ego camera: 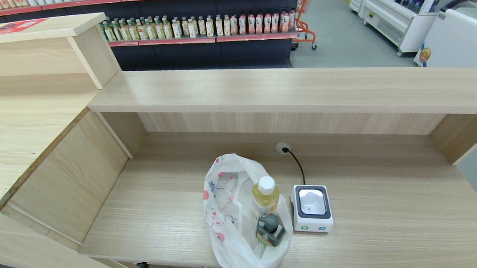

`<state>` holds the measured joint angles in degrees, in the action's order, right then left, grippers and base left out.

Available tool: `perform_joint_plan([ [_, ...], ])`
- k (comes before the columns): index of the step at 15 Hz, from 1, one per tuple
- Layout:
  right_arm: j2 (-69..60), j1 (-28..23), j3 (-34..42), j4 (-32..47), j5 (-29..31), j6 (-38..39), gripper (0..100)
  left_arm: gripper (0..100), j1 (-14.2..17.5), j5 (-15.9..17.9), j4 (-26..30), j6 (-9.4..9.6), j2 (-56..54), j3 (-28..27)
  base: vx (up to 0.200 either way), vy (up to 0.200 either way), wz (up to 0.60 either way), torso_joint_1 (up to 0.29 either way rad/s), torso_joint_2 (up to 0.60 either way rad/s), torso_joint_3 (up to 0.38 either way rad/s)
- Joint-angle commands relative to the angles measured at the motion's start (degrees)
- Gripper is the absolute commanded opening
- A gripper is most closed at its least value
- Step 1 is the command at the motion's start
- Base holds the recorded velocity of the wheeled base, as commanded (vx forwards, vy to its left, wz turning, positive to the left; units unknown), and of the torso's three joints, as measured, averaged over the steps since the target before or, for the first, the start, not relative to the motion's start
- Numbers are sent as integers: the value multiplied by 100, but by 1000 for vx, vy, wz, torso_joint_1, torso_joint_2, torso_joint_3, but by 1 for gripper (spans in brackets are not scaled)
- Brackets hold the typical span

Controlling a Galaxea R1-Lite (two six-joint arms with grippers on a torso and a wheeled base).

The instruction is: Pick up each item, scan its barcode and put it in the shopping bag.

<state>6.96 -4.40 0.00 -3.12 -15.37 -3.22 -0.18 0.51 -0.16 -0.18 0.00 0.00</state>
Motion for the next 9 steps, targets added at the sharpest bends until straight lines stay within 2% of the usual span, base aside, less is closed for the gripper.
perform_joint_plan([
  [1, -142, 9, 0, 4, -10, 14, 100, 100, 1, 2, -2, 1, 9, 0, 0, 0, 0, 0, 0, 0],
  [9, -142, 9, 0, -31, -10, 172, 100, 100, 1, 2, -2, 1, 0, 0, 0, 0, 0, 0, 0, 0],
])
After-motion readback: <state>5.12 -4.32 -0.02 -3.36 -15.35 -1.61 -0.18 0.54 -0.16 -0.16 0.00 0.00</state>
